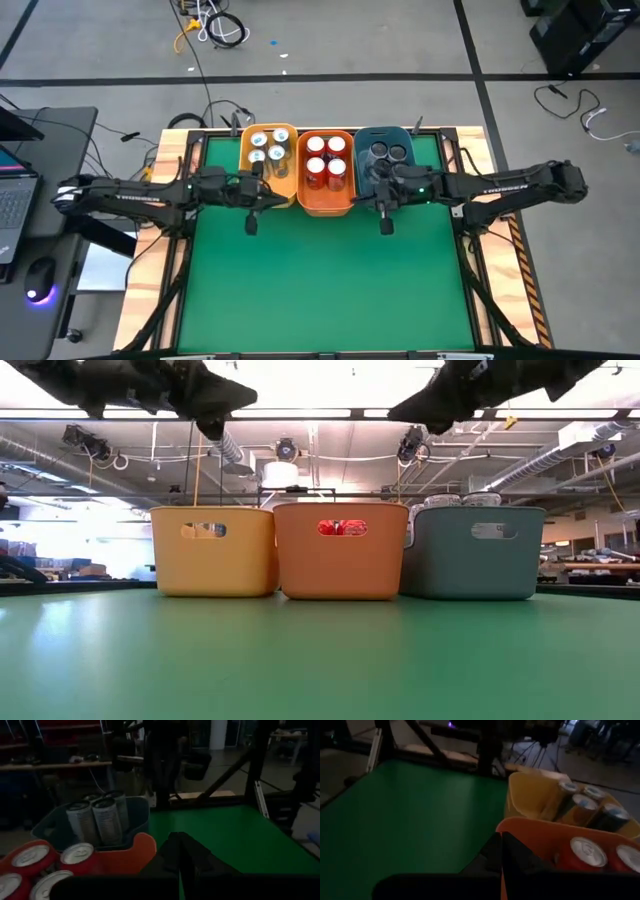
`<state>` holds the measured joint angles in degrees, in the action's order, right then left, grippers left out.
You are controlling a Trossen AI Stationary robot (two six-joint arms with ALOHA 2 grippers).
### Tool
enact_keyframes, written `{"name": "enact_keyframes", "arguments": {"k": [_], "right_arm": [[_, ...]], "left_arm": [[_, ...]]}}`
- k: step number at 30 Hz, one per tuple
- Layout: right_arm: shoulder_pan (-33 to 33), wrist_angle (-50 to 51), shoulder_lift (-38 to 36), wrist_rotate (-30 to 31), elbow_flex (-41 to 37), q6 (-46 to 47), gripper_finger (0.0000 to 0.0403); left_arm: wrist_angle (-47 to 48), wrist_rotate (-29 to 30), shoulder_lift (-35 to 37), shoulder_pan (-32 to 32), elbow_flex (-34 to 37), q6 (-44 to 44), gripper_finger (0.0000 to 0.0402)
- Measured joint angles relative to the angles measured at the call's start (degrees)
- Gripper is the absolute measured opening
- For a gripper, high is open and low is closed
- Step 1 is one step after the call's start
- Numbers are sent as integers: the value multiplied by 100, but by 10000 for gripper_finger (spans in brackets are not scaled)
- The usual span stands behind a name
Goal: Sort soda cans
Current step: Return to Home Position
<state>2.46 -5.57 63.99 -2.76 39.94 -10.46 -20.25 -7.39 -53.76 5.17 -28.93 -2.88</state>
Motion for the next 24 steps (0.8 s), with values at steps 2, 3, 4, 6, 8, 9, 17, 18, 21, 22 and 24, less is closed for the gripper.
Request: {"name": "enact_keyframes", "arguments": {"k": [2, 3, 4, 6, 8, 9, 17, 18, 21, 22, 24], "right_arm": [[53, -234, -197, 0, -209, 14, 0], [65, -218, -354, 0, -321, 18, 0], [75, -252, -498, 0, -412, 22, 0], [79, -376, -857, 1, -641, 38, 0], [76, -404, -1241, 0, -883, 41, 0], [77, -482, -1422, 0, -999, 58, 0], [101, -502, -2874, -2, -2017, 425, 0], [109, -499, -3041, 16, -2140, 447, 0], [117, -478, -3476, 141, -2489, 554, 0], [118, -404, -3651, 186, -2599, 574, 0], [118, -271, -4009, 207, -2803, 638, 0]], "left_arm": [[-158, -130, 151, 70, 131, -109, 0], [-363, -209, 185, 81, 164, -147, 0], [-524, -260, 256, 117, 233, -167, 0], [-630, -320, 393, 207, 431, -178, 0], [-750, -360, 486, 285, 551, -165, 0], [-718, -373, 580, 317, 617, -157, 0], [-679, -513, 1409, 497, 1202, -141, 0], [-688, -511, 1532, 517, 1266, -139, 0], [-533, -460, 1905, 604, 1502, -118, 0], [-503, -430, 2027, 643, 1559, -98, 0], [-418, -364, 2278, 719, 1686, -9, 0]]}}
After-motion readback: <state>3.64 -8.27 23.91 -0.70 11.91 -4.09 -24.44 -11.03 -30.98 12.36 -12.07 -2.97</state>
